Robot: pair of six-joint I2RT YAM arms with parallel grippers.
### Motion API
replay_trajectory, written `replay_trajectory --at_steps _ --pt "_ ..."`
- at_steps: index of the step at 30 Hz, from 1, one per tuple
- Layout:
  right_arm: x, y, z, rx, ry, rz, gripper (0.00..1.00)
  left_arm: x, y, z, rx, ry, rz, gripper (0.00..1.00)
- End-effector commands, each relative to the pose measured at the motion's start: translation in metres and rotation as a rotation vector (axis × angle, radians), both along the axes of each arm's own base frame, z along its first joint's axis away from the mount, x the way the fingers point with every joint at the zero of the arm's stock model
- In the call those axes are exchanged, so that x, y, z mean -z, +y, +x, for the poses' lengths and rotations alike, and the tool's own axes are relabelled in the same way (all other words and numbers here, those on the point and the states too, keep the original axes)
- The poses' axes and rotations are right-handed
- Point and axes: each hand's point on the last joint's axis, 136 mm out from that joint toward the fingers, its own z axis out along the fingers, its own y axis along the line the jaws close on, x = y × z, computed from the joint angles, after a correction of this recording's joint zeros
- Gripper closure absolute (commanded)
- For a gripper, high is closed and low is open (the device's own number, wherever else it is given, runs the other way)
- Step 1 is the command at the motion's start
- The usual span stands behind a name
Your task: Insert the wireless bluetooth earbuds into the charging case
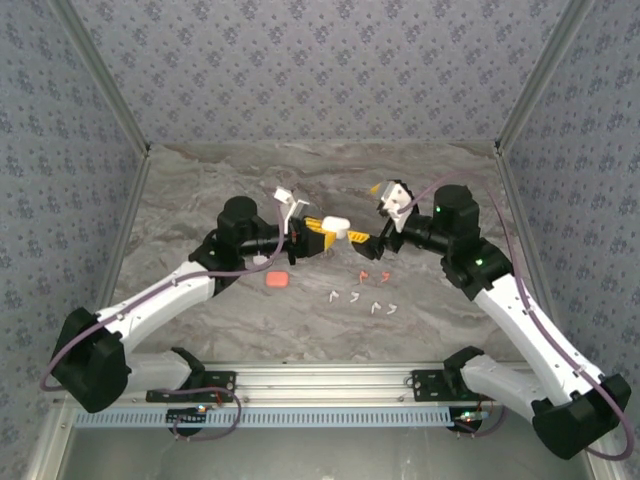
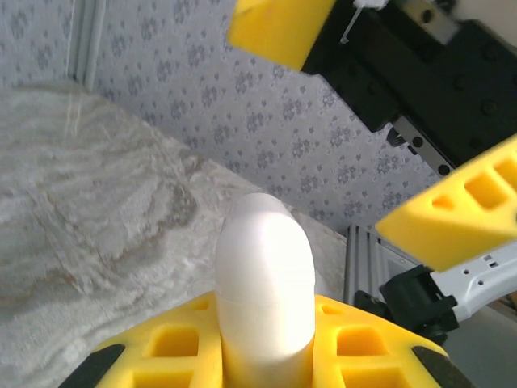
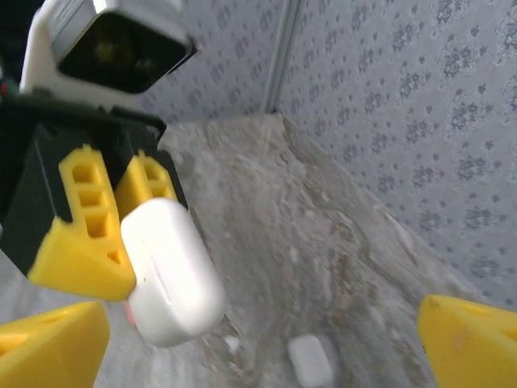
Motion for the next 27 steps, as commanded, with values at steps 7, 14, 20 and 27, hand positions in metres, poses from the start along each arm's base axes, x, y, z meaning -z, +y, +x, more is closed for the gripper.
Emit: replay_trajectory --at_steps 7,14,20,27 --pt "-0.002 0.008 0.001 -0.079 0.169 0.181 0.0 -0.042 0.004 -0.011 -0.014 -0.302 -0.101 0.93" --pt "0.001 0.011 0.014 -0.057 0.187 0.189 0.0 -0.044 0.002 -0.016 0.015 -0.307 -0.098 0.95" --pt "-0.003 0.01 0.024 -0.03 0.183 0.187 0.0 -0.043 0.001 -0.019 0.031 -0.314 -0.087 0.95" --pt "-0.009 0.01 0.037 -0.005 0.192 0.179 0.0 -0.043 -0.001 -0.023 0.04 -0.322 -0.077 0.95"
